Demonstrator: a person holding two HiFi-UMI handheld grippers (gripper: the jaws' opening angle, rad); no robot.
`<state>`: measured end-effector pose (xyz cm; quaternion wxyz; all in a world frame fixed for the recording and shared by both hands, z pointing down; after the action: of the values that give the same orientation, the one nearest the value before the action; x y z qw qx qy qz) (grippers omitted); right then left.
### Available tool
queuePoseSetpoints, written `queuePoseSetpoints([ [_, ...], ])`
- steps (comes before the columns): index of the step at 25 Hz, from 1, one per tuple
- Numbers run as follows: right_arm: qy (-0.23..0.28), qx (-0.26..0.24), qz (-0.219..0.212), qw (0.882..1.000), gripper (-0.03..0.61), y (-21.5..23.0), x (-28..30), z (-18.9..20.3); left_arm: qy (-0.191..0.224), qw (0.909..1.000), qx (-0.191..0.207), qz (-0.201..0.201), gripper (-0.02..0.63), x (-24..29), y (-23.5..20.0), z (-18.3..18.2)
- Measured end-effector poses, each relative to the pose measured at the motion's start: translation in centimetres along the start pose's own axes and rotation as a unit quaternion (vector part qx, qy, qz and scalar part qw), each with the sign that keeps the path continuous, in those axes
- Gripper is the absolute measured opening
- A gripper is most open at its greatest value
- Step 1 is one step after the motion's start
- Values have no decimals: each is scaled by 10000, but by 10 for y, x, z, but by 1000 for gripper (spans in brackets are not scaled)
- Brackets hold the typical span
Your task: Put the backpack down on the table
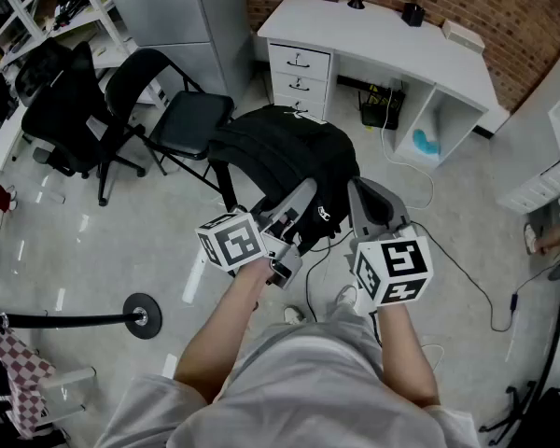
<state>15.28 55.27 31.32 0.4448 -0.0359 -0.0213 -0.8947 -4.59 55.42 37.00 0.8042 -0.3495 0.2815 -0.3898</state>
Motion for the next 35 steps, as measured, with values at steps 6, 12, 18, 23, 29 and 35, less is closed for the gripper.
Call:
queuePoseSetpoints([
  [6,30,50,-19,10000,2,-7,12,-2,35,10000,32,-25,137,-3,-5,-13],
  [12,63,41,-96,9999,2,-2,22,-1,135,9999,63,-5,137,5,-11,-21],
  [18,144,65,-157,9998,2,23,40,-3,180,9998,97,-58,137,33,-21,-29],
  [23,138,156,-254,9995,2,58,68,1,184,9996,173,-122,138,70,-32,-33],
  [29,99,234,-454,9986,2,111,111,2,230,9990,217,-316,138,125,-52,-39],
  [35,67,302,-600,9977,2,169,144,-2,309,9985,203,-412,138,184,-62,-42],
])
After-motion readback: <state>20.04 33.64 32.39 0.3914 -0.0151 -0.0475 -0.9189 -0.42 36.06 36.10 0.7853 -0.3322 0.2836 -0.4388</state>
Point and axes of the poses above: the fingertips, and each gripper's own axes: x forward along the fingers, y to its right, z out of its underside, the point moved 10 cm from there along -x, backward along the fingers, and after that the axes turned 7 degrees about y, right-handed, at the moved point
